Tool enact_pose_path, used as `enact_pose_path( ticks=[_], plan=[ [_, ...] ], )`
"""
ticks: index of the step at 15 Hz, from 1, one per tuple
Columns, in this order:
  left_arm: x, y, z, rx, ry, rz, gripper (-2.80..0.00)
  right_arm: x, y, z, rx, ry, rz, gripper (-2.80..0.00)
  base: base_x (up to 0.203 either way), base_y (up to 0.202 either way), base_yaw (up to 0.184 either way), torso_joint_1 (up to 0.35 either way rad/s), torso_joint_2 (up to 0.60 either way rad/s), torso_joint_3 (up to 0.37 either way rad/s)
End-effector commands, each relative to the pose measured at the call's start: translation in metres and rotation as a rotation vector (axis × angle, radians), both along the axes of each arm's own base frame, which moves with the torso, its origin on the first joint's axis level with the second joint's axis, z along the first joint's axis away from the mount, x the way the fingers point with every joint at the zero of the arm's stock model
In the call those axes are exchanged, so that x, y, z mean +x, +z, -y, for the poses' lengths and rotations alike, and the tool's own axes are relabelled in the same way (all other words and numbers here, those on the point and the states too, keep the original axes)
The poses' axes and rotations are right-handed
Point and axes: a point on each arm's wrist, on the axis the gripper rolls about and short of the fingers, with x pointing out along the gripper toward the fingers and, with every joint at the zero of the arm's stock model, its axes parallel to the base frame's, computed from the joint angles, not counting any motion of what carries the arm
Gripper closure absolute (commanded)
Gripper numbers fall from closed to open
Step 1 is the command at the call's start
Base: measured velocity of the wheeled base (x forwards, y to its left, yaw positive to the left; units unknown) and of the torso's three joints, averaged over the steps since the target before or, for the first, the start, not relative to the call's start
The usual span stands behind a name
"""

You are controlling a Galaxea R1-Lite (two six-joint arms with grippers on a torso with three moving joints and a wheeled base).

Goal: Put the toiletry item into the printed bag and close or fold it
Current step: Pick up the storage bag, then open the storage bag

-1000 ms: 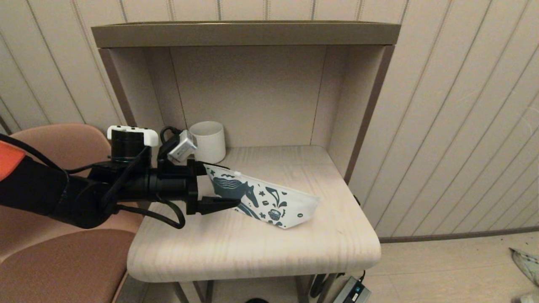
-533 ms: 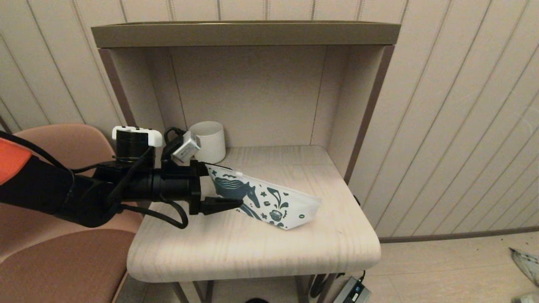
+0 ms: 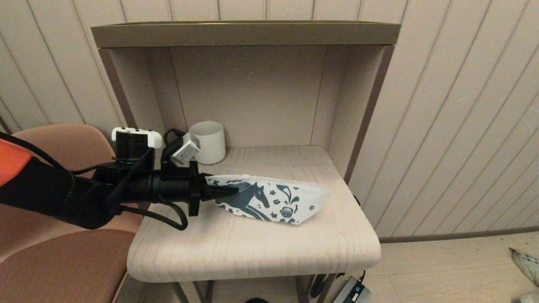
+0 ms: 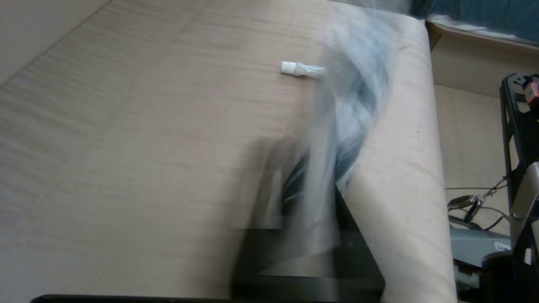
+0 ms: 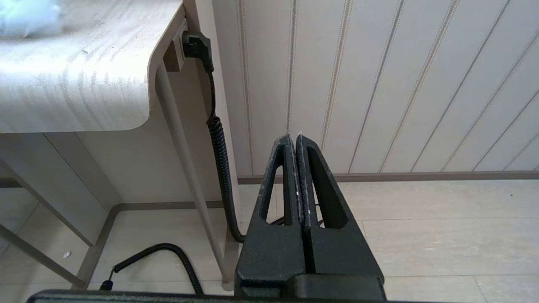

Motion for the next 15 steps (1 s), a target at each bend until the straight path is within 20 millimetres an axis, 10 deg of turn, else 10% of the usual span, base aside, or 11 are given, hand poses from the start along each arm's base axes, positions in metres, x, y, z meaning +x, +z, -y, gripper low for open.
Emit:
enact_pose_path(
  ticks=[1, 15],
  plan=[
    [-0.003, 0.003, -0.001, -0.003, -0.005, 0.008, 0.00, 0.000, 0.000, 0.000, 0.000, 0.000, 0.000, 0.00, 0.000, 0.000, 0.000, 0.000, 0.00, 0.000],
    [-0.079, 0.080, -0.016, 0.037, 0.083, 0.091, 0.00, 0.000, 0.000, 0.000, 0.000, 0.000, 0.000, 0.00, 0.000, 0.000, 0.000, 0.000, 0.00, 0.000]
  ],
)
